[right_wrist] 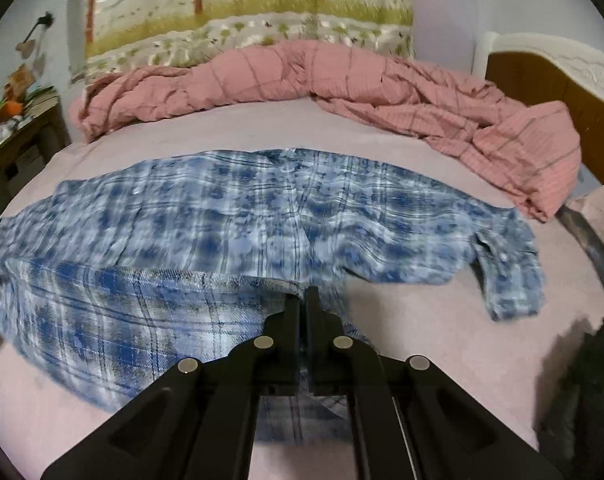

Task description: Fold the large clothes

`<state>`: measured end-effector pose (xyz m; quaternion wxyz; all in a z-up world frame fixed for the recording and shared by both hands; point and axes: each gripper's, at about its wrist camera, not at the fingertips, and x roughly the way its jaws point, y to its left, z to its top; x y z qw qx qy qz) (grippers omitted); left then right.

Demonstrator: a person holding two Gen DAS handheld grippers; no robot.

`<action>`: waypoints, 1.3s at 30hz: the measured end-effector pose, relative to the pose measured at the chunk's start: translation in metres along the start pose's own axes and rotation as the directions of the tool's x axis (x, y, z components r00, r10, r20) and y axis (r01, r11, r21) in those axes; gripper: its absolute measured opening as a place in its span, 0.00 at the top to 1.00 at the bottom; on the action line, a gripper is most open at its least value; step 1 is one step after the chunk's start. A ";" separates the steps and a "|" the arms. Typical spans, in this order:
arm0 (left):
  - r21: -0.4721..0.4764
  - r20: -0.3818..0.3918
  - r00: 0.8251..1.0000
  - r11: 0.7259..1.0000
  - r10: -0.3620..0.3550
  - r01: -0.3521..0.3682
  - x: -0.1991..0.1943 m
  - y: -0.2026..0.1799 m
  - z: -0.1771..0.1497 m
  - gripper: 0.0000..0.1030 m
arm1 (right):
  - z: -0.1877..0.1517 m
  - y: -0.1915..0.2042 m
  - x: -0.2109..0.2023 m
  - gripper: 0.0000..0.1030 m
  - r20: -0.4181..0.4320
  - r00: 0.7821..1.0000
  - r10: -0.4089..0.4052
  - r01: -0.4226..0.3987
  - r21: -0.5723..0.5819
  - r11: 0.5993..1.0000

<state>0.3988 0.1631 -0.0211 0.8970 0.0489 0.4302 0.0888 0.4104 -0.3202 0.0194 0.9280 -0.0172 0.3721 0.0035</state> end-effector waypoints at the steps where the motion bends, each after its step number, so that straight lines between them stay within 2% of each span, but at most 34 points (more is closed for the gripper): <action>1: -0.015 -0.005 1.000 1.000 0.004 -0.004 0.008 -0.001 0.000 0.92 | 0.003 0.001 0.013 0.98 -0.007 1.000 0.009 -0.009 0.017 1.000; 3: -0.047 -0.026 1.000 0.999 0.012 -0.013 0.024 -0.004 -0.004 0.92 | 0.003 0.000 0.026 0.98 -0.001 1.000 0.021 -0.021 0.044 0.999; 5: -0.058 -0.008 1.000 0.998 0.029 -0.030 0.034 -0.009 -0.013 0.92 | -0.004 -0.003 0.036 0.98 0.018 0.999 0.048 -0.050 0.094 0.994; 7: -0.036 0.013 0.998 0.998 0.057 -0.057 0.035 -0.014 -0.018 0.92 | -0.009 0.001 0.045 0.98 0.014 0.999 0.037 -0.037 0.058 0.998; 9: -0.039 0.039 0.998 0.998 0.055 -0.054 0.029 -0.015 -0.018 0.90 | -0.012 0.005 0.049 0.98 0.032 0.999 0.016 -0.016 0.013 1.000; 11: -0.077 0.040 0.998 0.996 0.054 -0.051 0.027 -0.008 -0.020 0.71 | -0.011 0.002 0.050 0.98 0.050 0.999 0.013 -0.014 0.017 1.000; 12: -0.094 0.036 0.998 0.994 0.055 -0.051 0.027 -0.004 -0.020 0.55 | -0.011 -0.001 0.048 0.97 0.048 0.999 0.021 -0.022 0.023 0.999; 13: -0.118 0.041 0.998 0.992 0.047 -0.041 0.025 0.002 -0.021 0.37 | -0.011 -0.004 0.045 0.93 0.044 0.998 0.043 -0.044 0.031 0.999; 15: -0.158 0.057 0.998 0.987 0.020 -0.010 0.018 0.012 -0.025 0.16 | -0.014 -0.010 0.037 0.76 0.055 0.997 0.060 -0.063 0.040 0.997; 17: -0.173 0.106 0.993 0.982 -0.052 0.070 0.005 0.021 -0.027 0.13 | -0.019 -0.017 0.024 0.34 0.075 0.997 0.025 -0.029 0.050 0.998; 19: -0.189 0.136 0.988 0.977 -0.074 0.100 -0.003 0.026 -0.028 0.04 | -0.019 -0.025 0.012 0.31 0.106 0.994 0.009 -0.016 0.065 0.998; 21: -0.218 0.155 0.986 0.971 -0.063 0.096 -0.005 0.031 -0.027 0.03 | -0.017 -0.035 0.006 0.31 0.103 0.995 0.005 -0.015 0.091 0.996; 23: -0.222 0.128 0.990 0.971 -0.063 0.090 0.003 0.034 -0.027 0.03 | -0.016 -0.046 0.006 0.30 0.070 0.998 0.008 -0.017 0.126 0.992; 26: -0.232 0.078 0.992 0.966 -0.100 0.116 0.020 0.038 -0.028 0.03 | -0.021 -0.053 0.025 0.29 -0.035 0.995 0.097 -0.093 0.102 0.990; 27: -0.237 0.066 0.988 0.960 -0.137 0.148 0.026 0.039 -0.028 0.03 | -0.024 -0.052 0.033 0.29 -0.078 0.989 0.124 -0.117 0.092 0.989; 28: -0.239 0.064 0.984 0.955 -0.166 0.177 0.028 0.039 -0.028 0.16 | -0.027 -0.050 0.042 0.30 -0.111 0.984 0.136 -0.127 0.088 0.988; 29: -0.239 0.072 0.977 0.948 -0.201 0.212 0.029 0.039 -0.028 0.33 | -0.029 -0.048 0.047 0.40 -0.122 0.983 0.135 -0.125 0.089 0.988; 30: -0.235 0.071 0.973 0.944 -0.220 0.231 0.029 0.039 -0.029 0.84 | -0.030 -0.044 0.053 0.56 -0.122 0.984 0.133 -0.124 0.081 0.989; 31: -0.232 0.069 0.973 0.945 -0.218 0.228 0.029 0.038 -0.029 0.95 | -0.029 -0.038 0.058 0.96 -0.117 0.985 0.129 -0.124 0.055 0.991; 32: -0.230 0.087 0.973 0.947 -0.212 0.226 0.024 0.038 -0.030 0.95 | -0.027 -0.034 0.058 0.95 -0.089 0.989 0.121 -0.118 0.033 0.992; 34: -0.231 0.134 0.972 0.947 -0.196 0.222 0.014 0.040 -0.030 0.95 | -0.021 -0.023 0.042 0.95 0.043 0.994 0.100 -0.098 -0.046 0.994; 36: -0.238 0.160 0.967 0.944 -0.196 0.230 0.011 0.043 -0.029 0.95 | -0.013 -0.019 0.025 0.95 0.150 0.986 0.072 -0.063 -0.066 0.996; 39: -0.280 0.118 0.971 0.931 -0.209 0.235 0.023 0.049 -0.030 0.94 | -0.008 -0.029 0.030 0.95 0.161 0.983 0.092 -0.097 0.021 0.995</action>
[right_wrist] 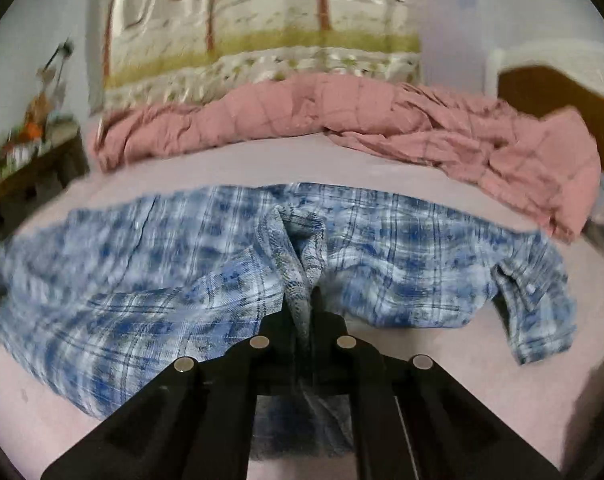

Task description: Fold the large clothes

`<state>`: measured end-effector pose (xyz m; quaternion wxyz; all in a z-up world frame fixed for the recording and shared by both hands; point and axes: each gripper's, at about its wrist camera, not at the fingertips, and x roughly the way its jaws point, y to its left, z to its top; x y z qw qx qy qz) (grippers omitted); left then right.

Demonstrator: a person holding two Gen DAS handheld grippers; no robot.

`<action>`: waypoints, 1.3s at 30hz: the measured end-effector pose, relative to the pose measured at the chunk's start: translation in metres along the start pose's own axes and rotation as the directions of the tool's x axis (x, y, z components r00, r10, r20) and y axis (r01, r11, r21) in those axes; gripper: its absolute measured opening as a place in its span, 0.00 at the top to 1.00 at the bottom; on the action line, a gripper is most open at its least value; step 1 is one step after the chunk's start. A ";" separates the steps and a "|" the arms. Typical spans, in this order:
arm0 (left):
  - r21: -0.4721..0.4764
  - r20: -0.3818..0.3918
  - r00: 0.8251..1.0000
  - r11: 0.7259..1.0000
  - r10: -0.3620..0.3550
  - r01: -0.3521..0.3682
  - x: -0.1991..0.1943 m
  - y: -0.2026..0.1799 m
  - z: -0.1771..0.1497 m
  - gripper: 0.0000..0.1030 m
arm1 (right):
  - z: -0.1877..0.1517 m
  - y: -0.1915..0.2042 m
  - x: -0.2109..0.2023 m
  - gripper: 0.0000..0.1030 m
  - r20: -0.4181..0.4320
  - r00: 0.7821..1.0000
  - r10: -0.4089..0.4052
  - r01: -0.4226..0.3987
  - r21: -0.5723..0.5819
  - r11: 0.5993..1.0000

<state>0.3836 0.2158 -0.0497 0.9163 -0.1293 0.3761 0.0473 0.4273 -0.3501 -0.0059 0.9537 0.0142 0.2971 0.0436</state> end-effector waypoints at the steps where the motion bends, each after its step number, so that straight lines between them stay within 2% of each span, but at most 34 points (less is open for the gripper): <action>1: -0.002 -0.012 1.000 1.000 0.002 -0.002 0.002 0.000 0.001 0.92 | -0.002 -0.002 0.007 0.95 -0.022 1.000 -0.009 0.009 0.003 1.000; 3: 0.009 -0.060 0.996 0.997 0.072 -0.071 0.012 0.000 0.000 0.81 | -0.010 -0.004 0.032 0.95 -0.115 0.993 -0.029 0.028 -0.008 1.000; 4: 0.021 -0.086 0.988 0.992 0.124 -0.123 0.017 -0.001 -0.002 0.74 | -0.017 -0.006 0.051 0.95 -0.204 0.978 -0.038 0.038 -0.004 0.999; 5: 0.036 -0.093 0.983 0.987 0.159 -0.156 0.019 -0.003 -0.003 0.72 | -0.020 -0.008 0.057 0.95 -0.239 0.970 -0.035 0.037 0.005 0.999; 6: 0.049 -0.084 0.980 0.984 0.178 -0.174 0.016 -0.004 -0.004 0.69 | -0.021 -0.011 0.060 0.95 -0.252 0.967 -0.028 0.034 0.019 0.999; 8: 0.085 -0.047 0.972 0.970 0.231 -0.226 0.008 -0.009 -0.006 0.62 | -0.017 -0.013 0.051 0.95 -0.219 0.975 -0.034 0.042 0.032 0.999; 9: 0.089 -0.028 0.972 0.969 0.234 -0.231 0.003 -0.010 -0.006 0.57 | -0.016 -0.014 0.046 0.95 -0.207 0.977 -0.043 0.052 0.038 0.998; 10: 0.075 -0.009 0.977 0.975 0.212 -0.211 -0.003 -0.008 -0.006 0.45 | -0.016 -0.015 0.042 0.92 -0.196 0.979 -0.058 0.067 0.041 0.997; 12: 0.022 0.028 0.994 0.995 0.101 -0.102 -0.015 0.001 -0.002 0.34 | -0.014 -0.014 0.032 0.80 -0.168 0.979 -0.119 0.126 0.029 0.992; 13: 0.009 0.044 0.998 0.998 0.054 -0.054 -0.020 0.005 0.000 0.34 | -0.014 -0.012 0.026 0.72 -0.148 0.979 -0.142 0.146 0.017 0.989; 14: 0.007 0.062 0.998 0.999 0.031 -0.032 -0.026 0.006 0.002 0.34 | -0.013 -0.010 0.018 0.59 -0.127 0.979 -0.161 0.163 0.009 0.987; 15: 0.020 0.081 0.996 0.999 0.038 -0.039 -0.031 0.004 0.004 0.33 | -0.012 -0.008 0.013 0.49 -0.113 0.979 -0.171 0.172 0.006 0.985; 16: 0.045 0.093 0.994 0.998 0.049 -0.054 -0.036 0.001 0.004 0.30 | -0.011 -0.005 0.002 0.30 -0.083 0.980 -0.179 0.181 0.009 0.984; 17: 0.086 0.092 0.994 0.994 0.058 -0.066 -0.039 -0.005 0.004 0.28 | -0.009 -0.005 -0.006 0.23 -0.061 0.984 -0.169 0.170 0.019 0.985; 19: 0.132 0.051 0.995 0.987 0.084 -0.091 -0.036 -0.017 0.001 0.25 | -0.006 -0.001 -0.021 0.23 -0.047 0.995 -0.093 0.095 0.046 0.994; 21: 0.163 -0.019 0.996 0.983 0.092 -0.087 -0.028 -0.024 -0.003 0.25 | -0.006 0.006 -0.026 0.14 -0.060 0.998 -0.009 0.013 0.063 0.998; 22: 0.185 -0.076 0.989 0.976 0.128 -0.112 -0.019 -0.027 -0.006 0.25 | -0.007 0.012 -0.025 0.11 -0.079 0.996 0.034 -0.029 0.061 0.998; 24: 0.217 -0.136 0.968 0.959 0.213 -0.181 -0.007 -0.025 -0.015 0.25 | -0.012 0.027 -0.012 0.11 -0.178 0.983 0.050 -0.046 0.031 0.998; 26: 0.194 -0.111 0.960 0.953 0.257 -0.233 -0.008 -0.015 -0.018 0.25 | -0.021 0.039 0.003 0.11 -0.247 0.968 0.042 -0.045 -0.007 0.999; 27: 0.158 -0.088 0.966 0.961 0.243 -0.228 -0.015 -0.008 -0.017 0.25 | -0.024 0.041 0.007 0.11 -0.263 0.965 0.021 -0.027 -0.016 1.000; 28: 0.105 -0.066 0.979 0.977 0.192 -0.184 -0.025 0.001 -0.015 0.25 | -0.026 0.039 0.012 0.11 -0.276 0.961 -0.017 0.013 -0.018 1.000; 29: 0.048 -0.048 0.991 0.991 0.126 -0.123 -0.036 0.011 -0.015 0.25 | -0.027 0.036 0.012 0.11 -0.269 0.963 -0.027 0.027 -0.005 1.000; 31: -0.047 -0.018 1.000 0.999 0.009 -0.010 -0.050 0.027 -0.013 0.25 | -0.023 0.022 0.004 0.11 -0.236 0.972 -0.009 0.020 0.044 0.999; 33: -0.100 -0.027 0.996 0.991 -0.091 0.087 -0.056 0.037 -0.010 0.26 | -0.020 0.013 -0.007 0.11 -0.199 0.980 -0.020 0.036 0.076 0.996; 35: -0.089 -0.059 0.984 0.983 -0.167 0.161 -0.055 0.035 -0.013 0.26 | -0.017 0.001 -0.015 0.11 -0.183 0.982 -0.041 0.058 0.086 0.995; 36: -0.074 -0.090 0.980 0.983 -0.175 0.169 -0.051 0.031 -0.015 0.26 | -0.016 -0.001 -0.014 0.11 -0.186 0.981 -0.047 0.064 0.085 0.994; 38: -0.049 -0.157 0.971 0.984 -0.180 0.174 -0.041 0.024 -0.021 0.34 | -0.015 -0.004 -0.011 0.11 -0.198 0.978 -0.070 0.088 0.080 0.993; 39: -0.048 -0.178 0.967 0.983 -0.185 0.179 -0.038 0.022 -0.023 0.43 | -0.016 -0.003 -0.010 0.11 -0.205 0.976 -0.077 0.093 0.073 0.993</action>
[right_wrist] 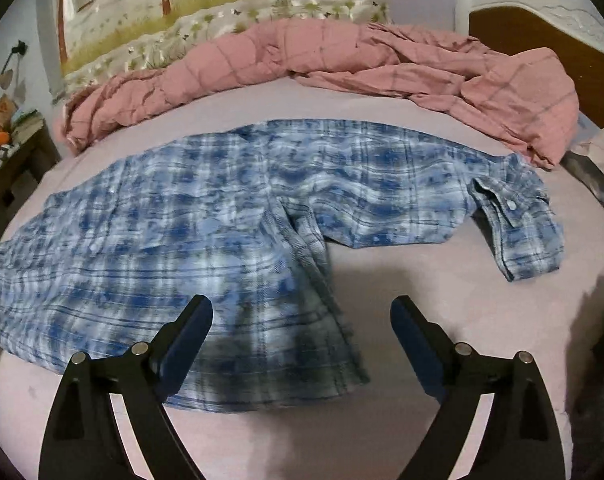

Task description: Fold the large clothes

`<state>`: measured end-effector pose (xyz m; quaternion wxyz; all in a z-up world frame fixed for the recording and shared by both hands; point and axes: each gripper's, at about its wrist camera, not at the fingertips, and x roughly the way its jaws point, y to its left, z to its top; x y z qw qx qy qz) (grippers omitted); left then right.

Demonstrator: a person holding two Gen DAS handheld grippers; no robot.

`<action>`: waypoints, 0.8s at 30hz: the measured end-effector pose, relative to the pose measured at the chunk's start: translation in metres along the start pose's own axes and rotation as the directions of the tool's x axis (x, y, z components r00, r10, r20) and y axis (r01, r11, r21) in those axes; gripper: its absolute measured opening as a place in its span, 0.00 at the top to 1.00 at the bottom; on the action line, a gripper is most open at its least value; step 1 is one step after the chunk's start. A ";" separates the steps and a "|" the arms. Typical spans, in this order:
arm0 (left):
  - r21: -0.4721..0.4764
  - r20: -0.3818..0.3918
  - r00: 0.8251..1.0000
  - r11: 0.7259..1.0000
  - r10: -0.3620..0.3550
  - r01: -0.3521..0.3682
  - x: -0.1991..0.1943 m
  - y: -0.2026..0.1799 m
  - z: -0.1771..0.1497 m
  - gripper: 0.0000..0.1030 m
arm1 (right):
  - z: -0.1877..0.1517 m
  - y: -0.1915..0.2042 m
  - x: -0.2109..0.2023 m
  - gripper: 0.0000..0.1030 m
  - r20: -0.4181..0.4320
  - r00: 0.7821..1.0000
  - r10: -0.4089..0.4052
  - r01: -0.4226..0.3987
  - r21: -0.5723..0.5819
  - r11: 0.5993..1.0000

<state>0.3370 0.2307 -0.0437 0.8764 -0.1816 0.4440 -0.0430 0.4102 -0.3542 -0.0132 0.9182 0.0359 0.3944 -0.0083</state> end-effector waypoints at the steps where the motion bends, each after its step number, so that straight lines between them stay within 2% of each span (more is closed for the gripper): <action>1: -0.003 -0.024 1.000 1.000 0.014 -0.014 0.005 -0.001 -0.001 0.64 | 0.000 0.002 0.001 0.11 -0.009 1.000 -0.004 0.004 -0.013 1.000; 3: 0.011 -0.040 0.997 0.998 0.062 -0.062 0.009 -0.004 -0.003 0.92 | 0.000 0.007 0.002 0.11 -0.017 1.000 -0.014 0.013 -0.033 0.999; 5: 0.001 -0.010 0.997 0.997 0.072 -0.072 0.002 0.003 -0.004 0.95 | -0.001 0.013 0.001 0.11 -0.016 1.000 -0.023 0.022 -0.057 0.998; 7: -0.014 0.049 0.989 0.990 0.142 -0.141 -0.007 0.007 0.000 0.95 | -0.004 0.020 0.003 0.11 -0.027 0.999 -0.032 0.030 -0.087 0.996; 8: -0.009 0.063 0.990 0.992 0.129 -0.129 -0.011 0.007 0.001 0.95 | -0.007 0.024 0.006 0.11 -0.040 0.997 -0.060 0.055 -0.120 0.991; 10: -0.002 0.056 0.989 0.990 0.138 -0.139 -0.013 0.007 -0.002 0.95 | -0.012 0.032 0.019 0.11 -0.074 0.990 -0.120 0.104 -0.192 0.976; 12: 0.037 0.028 0.981 0.980 0.192 -0.193 -0.003 0.003 -0.002 0.94 | -0.015 0.033 0.031 0.11 -0.106 0.984 -0.143 0.120 -0.199 0.973; 14: 0.079 -0.001 0.968 0.965 0.251 -0.250 0.006 -0.002 -0.005 0.91 | -0.017 0.025 0.043 0.11 -0.157 0.980 -0.124 0.098 -0.162 0.982; 16: 0.102 0.003 0.958 0.953 0.287 -0.286 0.007 -0.003 -0.005 0.82 | -0.014 0.015 0.044 0.11 -0.165 0.980 -0.109 0.090 -0.120 0.989; 18: 0.110 0.044 0.946 0.940 0.320 -0.323 0.003 -0.005 -0.005 0.71 | -0.011 0.010 0.038 0.11 -0.134 0.980 -0.147 0.134 -0.105 0.985; 20: 0.132 0.135 0.924 0.918 0.357 -0.374 -0.007 -0.012 -0.005 0.64 | -0.006 0.002 0.025 0.11 -0.064 0.985 -0.160 0.156 -0.069 0.985; 22: 0.137 0.216 0.919 0.921 0.330 -0.364 -0.018 -0.020 -0.005 0.49 | -0.001 -0.003 0.009 0.11 0.007 0.993 -0.116 0.117 -0.022 0.993; 24: 0.148 0.293 0.919 0.937 0.263 -0.316 -0.030 -0.031 -0.006 0.45 | 0.002 -0.006 -0.009 0.11 0.082 0.996 -0.043 0.043 0.006 0.999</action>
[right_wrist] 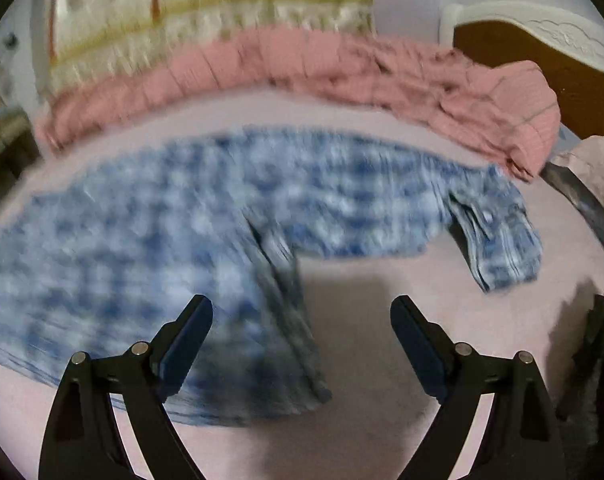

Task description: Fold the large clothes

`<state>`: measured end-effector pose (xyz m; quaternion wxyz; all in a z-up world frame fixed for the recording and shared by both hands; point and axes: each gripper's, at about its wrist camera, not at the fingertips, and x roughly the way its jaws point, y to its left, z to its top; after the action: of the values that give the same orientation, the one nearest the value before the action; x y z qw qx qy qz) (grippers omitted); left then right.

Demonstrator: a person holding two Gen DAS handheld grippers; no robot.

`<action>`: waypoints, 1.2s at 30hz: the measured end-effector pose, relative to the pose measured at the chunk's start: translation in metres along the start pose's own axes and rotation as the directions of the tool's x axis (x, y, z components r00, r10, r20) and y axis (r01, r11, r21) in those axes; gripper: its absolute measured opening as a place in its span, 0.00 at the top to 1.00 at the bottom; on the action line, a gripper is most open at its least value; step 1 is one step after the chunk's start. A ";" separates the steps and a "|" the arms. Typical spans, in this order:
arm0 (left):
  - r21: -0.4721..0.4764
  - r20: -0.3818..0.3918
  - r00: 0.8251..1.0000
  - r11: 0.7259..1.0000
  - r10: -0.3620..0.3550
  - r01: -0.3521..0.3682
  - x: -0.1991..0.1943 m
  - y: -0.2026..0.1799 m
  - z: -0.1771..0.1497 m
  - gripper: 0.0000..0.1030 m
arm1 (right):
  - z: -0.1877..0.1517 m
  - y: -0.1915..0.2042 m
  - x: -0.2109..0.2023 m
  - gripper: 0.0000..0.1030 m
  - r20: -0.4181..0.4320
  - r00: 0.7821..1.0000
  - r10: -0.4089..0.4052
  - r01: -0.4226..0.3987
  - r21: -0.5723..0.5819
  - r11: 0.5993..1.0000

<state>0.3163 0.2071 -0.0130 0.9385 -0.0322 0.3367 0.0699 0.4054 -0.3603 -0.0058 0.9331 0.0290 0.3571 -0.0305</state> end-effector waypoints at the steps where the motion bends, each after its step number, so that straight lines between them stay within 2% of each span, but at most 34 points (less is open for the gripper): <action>1: 0.008 0.049 0.999 1.000 -0.018 0.018 -0.007 -0.005 0.001 0.38 | 0.001 0.001 -0.009 0.11 0.033 0.998 0.047 -0.047 0.000 0.999; 2: 0.010 0.089 0.996 1.000 -0.027 0.026 -0.012 -0.009 0.002 0.32 | 0.001 0.004 -0.012 0.11 0.040 0.996 0.084 -0.084 -0.012 0.996; 3: 0.002 0.127 0.991 0.999 -0.034 0.034 -0.016 -0.011 0.002 0.21 | 0.002 0.008 -0.013 0.11 0.031 0.991 0.134 -0.133 -0.029 0.991; 4: -0.019 0.155 0.987 0.999 -0.048 0.051 -0.017 -0.014 0.001 0.19 | 0.000 0.014 -0.010 0.11 -0.005 0.979 0.206 -0.206 -0.053 0.977; 5: -0.033 0.161 0.985 0.997 -0.064 0.071 -0.016 -0.017 0.004 0.19 | -0.001 0.022 -0.006 0.11 -0.035 0.971 0.234 -0.236 -0.064 0.970; 7: -0.047 0.169 0.982 0.995 -0.081 0.090 -0.011 -0.023 0.005 0.19 | -0.006 0.035 0.005 0.11 -0.095 0.964 0.248 -0.256 -0.093 0.962; 10: -0.002 0.150 0.988 0.999 -0.043 0.044 0.001 -0.036 0.001 0.18 | -0.018 0.056 0.022 0.11 -0.169 0.960 0.224 -0.251 -0.163 0.954; 12: 0.033 0.090 0.996 0.999 -0.026 0.023 0.015 -0.047 -0.003 0.18 | -0.022 0.056 0.035 0.24 -0.184 0.945 0.269 -0.295 -0.136 0.946; 13: 0.047 0.056 0.998 0.999 -0.010 0.007 0.023 -0.051 -0.004 0.18 | -0.023 0.052 0.046 0.40 -0.209 0.939 0.274 -0.300 -0.105 0.948; 14: 0.056 0.026 1.000 0.998 0.015 -0.017 0.030 -0.053 -0.005 0.18 | -0.022 0.045 0.055 0.57 -0.225 0.943 0.245 -0.267 -0.072 0.961; 16: 0.070 -0.009 0.999 0.997 0.039 -0.038 0.040 -0.057 -0.008 0.18 | -0.015 0.033 0.055 0.70 -0.184 0.966 0.182 -0.195 -0.056 0.979; 17: 0.077 -0.015 0.999 0.996 0.040 -0.039 0.041 -0.058 -0.009 0.18 | -0.012 0.028 0.052 0.70 -0.154 0.981 0.115 -0.127 -0.067 0.990; 19: 0.096 0.014 0.999 0.994 0.043 -0.044 0.036 -0.063 -0.011 0.18 | -0.006 0.016 0.048 0.70 -0.108 0.993 0.044 -0.049 -0.043 0.998; 21: 0.118 0.089 0.995 0.992 0.042 -0.053 0.019 -0.068 -0.013 0.18 | -0.004 0.003 0.040 0.70 -0.072 0.997 0.026 -0.026 -0.001 1.000; 24: 0.132 0.225 0.973 0.988 0.047 -0.078 -0.012 -0.081 -0.012 0.18 | 0.003 -0.016 0.010 0.69 0.027 1.000 0.007 -0.007 0.027 1.000; 25: 0.103 0.240 0.970 0.992 0.047 -0.074 -0.021 -0.084 -0.007 0.18 | 0.006 -0.022 -0.001 0.64 0.060 0.998 0.016 -0.018 0.038 0.999; 26: 0.078 0.255 0.967 0.996 0.027 -0.049 -0.029 -0.086 0.000 0.18 | 0.010 -0.029 -0.011 0.46 0.094 0.995 0.024 -0.029 0.052 0.998; 28: 0.056 0.300 0.954 0.998 -0.015 -0.002 -0.048 -0.100 0.016 0.17 | 0.017 -0.043 -0.028 0.23 0.174 0.985 0.017 -0.033 0.087 0.996; 29: 0.065 0.312 0.950 0.998 -0.020 -0.001 -0.054 -0.109 0.024 0.14 | 0.018 -0.050 -0.039 0.23 0.219 0.976 -0.006 -0.017 0.103 0.995; 30: 0.083 0.330 0.944 0.997 -0.025 -0.003 -0.060 -0.121 0.034 0.05 | 0.020 -0.054 -0.044 0.23 0.236 0.971 -0.028 0.002 0.111 0.994; 31: 0.096 0.358 0.933 0.995 -0.032 -0.003 -0.066 -0.132 0.044 0.00 | 0.021 -0.060 -0.049 0.23 0.245 0.966 -0.076 0.047 0.124 0.991; 34: 0.107 0.439 0.897 0.994 -0.049 0.002 -0.074 -0.157 0.065 0.00 | 0.027 -0.074 -0.054 0.23 0.267 0.949 -0.164 0.128 0.147 0.981; 36: 0.093 0.459 0.886 0.995 -0.062 0.021 -0.067 -0.170 0.073 0.00 | 0.027 -0.082 -0.047 0.23 0.245 0.963 -0.113 0.075 0.158 0.985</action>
<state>0.3371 0.0395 0.0880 0.9934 0.0181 0.1059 0.0411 0.3818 -0.4423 0.0428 0.9638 0.0765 0.2329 -0.1045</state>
